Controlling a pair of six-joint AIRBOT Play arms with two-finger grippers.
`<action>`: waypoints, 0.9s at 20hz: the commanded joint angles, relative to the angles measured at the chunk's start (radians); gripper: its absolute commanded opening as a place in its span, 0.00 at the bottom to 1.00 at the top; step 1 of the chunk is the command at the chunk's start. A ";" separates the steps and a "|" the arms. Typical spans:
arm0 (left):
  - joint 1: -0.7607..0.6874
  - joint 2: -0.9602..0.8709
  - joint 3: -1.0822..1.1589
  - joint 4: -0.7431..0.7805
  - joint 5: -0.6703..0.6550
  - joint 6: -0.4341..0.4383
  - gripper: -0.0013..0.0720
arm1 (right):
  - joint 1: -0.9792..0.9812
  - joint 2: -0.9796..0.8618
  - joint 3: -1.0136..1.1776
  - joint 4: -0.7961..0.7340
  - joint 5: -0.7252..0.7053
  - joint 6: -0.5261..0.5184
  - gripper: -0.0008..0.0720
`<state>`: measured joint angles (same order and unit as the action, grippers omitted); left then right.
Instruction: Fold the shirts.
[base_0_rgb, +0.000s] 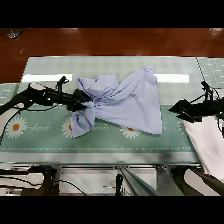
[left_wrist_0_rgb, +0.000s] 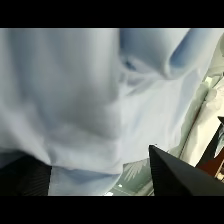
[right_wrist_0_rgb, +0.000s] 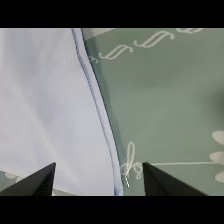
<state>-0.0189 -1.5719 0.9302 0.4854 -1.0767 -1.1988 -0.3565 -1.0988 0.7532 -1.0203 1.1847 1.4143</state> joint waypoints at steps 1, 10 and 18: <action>-0.055 -0.054 0.076 -0.006 0.004 -0.017 0.97 | -0.001 0.000 -0.002 0.002 0.026 0.006 0.86; -0.086 -0.100 0.204 -0.005 -0.058 -0.016 0.04 | 0.010 0.000 -0.112 -0.018 0.051 0.009 0.86; -0.087 -0.099 0.204 -0.006 -0.080 -0.016 0.04 | 0.252 -0.121 -0.177 0.077 -0.087 0.039 0.86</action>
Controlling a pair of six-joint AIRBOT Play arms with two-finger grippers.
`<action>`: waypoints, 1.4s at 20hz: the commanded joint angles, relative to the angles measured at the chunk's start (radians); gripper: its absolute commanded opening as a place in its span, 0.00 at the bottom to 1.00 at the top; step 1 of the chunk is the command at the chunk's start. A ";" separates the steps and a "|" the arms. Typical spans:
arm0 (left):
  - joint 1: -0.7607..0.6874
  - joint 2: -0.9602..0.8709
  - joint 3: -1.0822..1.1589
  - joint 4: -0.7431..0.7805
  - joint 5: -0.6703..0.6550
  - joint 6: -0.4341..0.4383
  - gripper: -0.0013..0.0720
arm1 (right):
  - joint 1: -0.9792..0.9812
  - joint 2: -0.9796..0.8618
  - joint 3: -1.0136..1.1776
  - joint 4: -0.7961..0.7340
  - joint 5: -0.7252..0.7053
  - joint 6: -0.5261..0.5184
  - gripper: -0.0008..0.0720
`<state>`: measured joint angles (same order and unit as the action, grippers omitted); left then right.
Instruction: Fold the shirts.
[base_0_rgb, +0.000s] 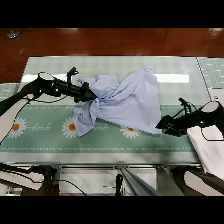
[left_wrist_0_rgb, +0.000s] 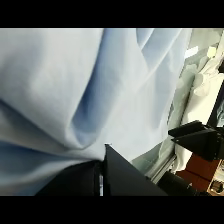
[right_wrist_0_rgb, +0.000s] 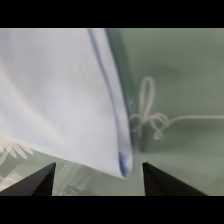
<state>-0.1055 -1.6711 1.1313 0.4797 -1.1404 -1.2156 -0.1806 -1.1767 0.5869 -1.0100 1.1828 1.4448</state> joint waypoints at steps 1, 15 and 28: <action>-0.001 0.003 0.003 0.000 -0.022 0.001 0.04 | 0.095 -0.054 -0.010 0.108 -0.131 0.009 0.86; 0.245 0.415 0.483 -0.222 0.092 0.071 0.04 | 0.150 -0.048 1.126 -0.021 -0.011 0.040 0.04; 0.550 1.054 0.604 0.443 -0.076 -0.073 0.04 | 0.151 0.445 1.455 -0.306 0.300 0.076 0.04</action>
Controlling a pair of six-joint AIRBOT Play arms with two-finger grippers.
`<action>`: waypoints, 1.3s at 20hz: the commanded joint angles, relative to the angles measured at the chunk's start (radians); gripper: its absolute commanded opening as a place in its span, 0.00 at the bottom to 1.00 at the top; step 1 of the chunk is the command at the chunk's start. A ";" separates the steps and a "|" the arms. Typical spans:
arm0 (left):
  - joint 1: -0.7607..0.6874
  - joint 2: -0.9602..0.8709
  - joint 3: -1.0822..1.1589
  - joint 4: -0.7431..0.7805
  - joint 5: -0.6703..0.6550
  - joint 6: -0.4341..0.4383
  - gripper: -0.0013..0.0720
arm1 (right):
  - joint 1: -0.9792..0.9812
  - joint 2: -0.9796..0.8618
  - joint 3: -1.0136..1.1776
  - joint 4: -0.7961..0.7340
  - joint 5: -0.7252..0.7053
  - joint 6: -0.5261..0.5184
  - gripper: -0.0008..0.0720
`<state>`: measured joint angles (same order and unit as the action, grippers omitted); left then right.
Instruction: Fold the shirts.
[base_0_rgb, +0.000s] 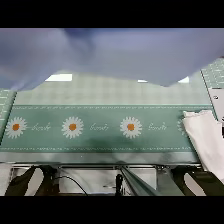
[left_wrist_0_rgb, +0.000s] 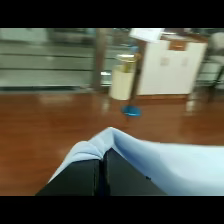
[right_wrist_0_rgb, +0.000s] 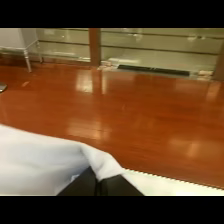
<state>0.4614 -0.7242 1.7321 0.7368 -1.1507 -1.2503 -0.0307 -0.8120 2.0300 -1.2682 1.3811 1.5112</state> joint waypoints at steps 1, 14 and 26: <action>-0.065 0.122 -0.005 0.200 -0.090 -0.038 0.04 | 0.001 0.086 0.012 -0.043 0.130 0.015 0.04; -0.222 -0.183 -0.555 0.212 0.025 -0.068 0.04 | 0.001 -0.120 -0.662 0.110 -0.170 -0.027 0.04; -0.259 -0.661 -0.516 0.021 0.238 -0.071 0.98 | -0.034 -0.768 -0.467 0.500 -0.487 -0.045 0.87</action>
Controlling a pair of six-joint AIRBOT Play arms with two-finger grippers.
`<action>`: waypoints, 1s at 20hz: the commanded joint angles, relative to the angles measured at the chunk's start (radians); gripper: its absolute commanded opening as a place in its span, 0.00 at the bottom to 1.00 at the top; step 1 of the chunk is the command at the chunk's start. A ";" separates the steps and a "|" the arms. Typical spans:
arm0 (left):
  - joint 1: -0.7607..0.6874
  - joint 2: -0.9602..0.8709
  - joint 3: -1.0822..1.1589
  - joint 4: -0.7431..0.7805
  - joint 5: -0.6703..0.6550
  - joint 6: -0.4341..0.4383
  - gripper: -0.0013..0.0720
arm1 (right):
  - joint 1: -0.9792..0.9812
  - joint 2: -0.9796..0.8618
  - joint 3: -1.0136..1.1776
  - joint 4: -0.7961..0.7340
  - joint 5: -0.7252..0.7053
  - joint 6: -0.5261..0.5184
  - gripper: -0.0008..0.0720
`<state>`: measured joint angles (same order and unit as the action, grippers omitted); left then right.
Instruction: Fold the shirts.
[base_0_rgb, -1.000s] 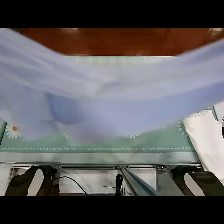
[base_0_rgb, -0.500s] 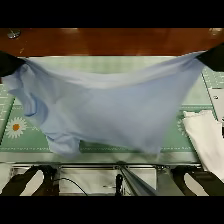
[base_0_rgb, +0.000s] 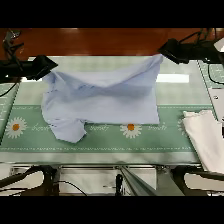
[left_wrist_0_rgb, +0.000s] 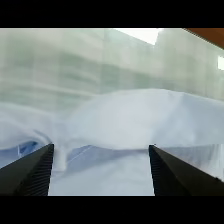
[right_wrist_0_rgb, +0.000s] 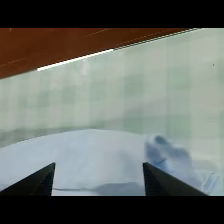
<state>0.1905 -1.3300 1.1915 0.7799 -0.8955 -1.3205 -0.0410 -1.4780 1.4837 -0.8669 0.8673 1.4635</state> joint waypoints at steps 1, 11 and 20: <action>0.043 -0.053 0.053 0.019 -0.068 -0.003 0.98 | -0.057 -0.101 0.109 0.090 0.097 0.000 0.87; 0.443 -0.001 -0.256 0.313 -0.468 -0.084 0.98 | -0.338 0.300 -0.480 -0.318 0.312 0.062 0.87; 0.478 -0.025 -0.459 0.102 -0.246 0.091 0.98 | -0.338 0.417 -0.817 0.068 0.204 -0.115 0.87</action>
<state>0.6769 -1.3437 0.7738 0.9516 -1.2369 -1.3094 -0.3767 -1.0779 0.7177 -0.8883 1.1042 1.3731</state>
